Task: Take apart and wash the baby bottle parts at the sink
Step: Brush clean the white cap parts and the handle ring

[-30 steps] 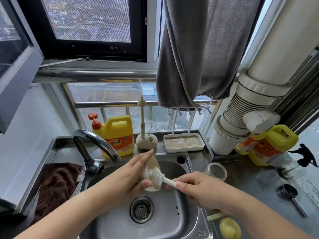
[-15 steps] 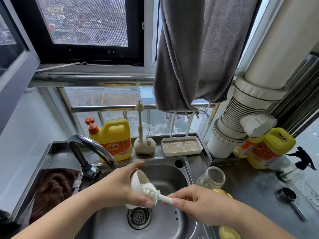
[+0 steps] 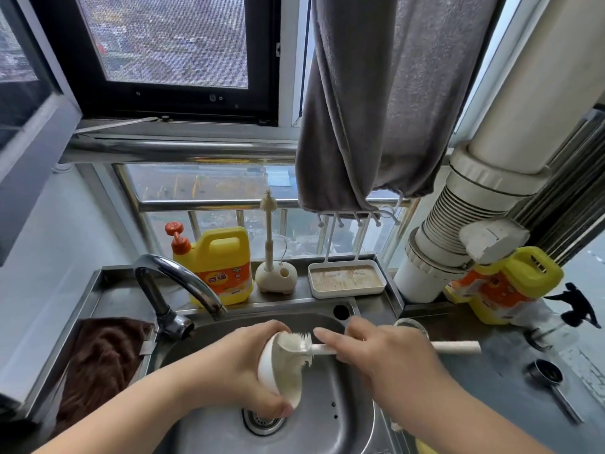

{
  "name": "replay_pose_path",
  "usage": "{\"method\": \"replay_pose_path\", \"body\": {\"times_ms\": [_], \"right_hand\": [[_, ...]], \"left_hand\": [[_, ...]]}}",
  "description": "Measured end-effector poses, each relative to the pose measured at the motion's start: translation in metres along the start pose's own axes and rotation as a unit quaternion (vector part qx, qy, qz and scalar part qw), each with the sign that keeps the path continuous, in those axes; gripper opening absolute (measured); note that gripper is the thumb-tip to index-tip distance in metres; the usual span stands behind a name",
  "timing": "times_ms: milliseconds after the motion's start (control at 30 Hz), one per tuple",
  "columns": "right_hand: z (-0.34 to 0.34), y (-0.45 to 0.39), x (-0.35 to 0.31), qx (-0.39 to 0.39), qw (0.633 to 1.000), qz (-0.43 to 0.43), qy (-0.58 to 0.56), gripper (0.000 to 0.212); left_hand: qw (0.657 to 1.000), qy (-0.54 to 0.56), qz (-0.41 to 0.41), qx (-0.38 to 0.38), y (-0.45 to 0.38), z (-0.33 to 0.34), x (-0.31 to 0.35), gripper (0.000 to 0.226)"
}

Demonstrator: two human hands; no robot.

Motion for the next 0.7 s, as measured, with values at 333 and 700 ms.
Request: {"method": "replay_pose_path", "body": {"times_ms": [333,700], "right_hand": [[0.033,0.019,-0.005,-0.230,0.915,0.202,-0.263,0.031],[-0.005,-0.007,0.017,-0.003,0.979,0.167,-0.120,0.027]], "left_hand": [[0.937,-0.208,0.223,0.172,0.008,-0.017,0.033,0.092],[0.951,-0.160,0.205,0.168,0.006,-0.022,0.025,0.094]]}}
Point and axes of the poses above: each hand's wrist, its own y-axis away from the middle knuckle, its own z-axis out of the palm, x = y × z, the point moved 10 cm from there along -y, towards the middle knuckle, and after that the axes turned 12 degrees about x, right-handed, at the moved point
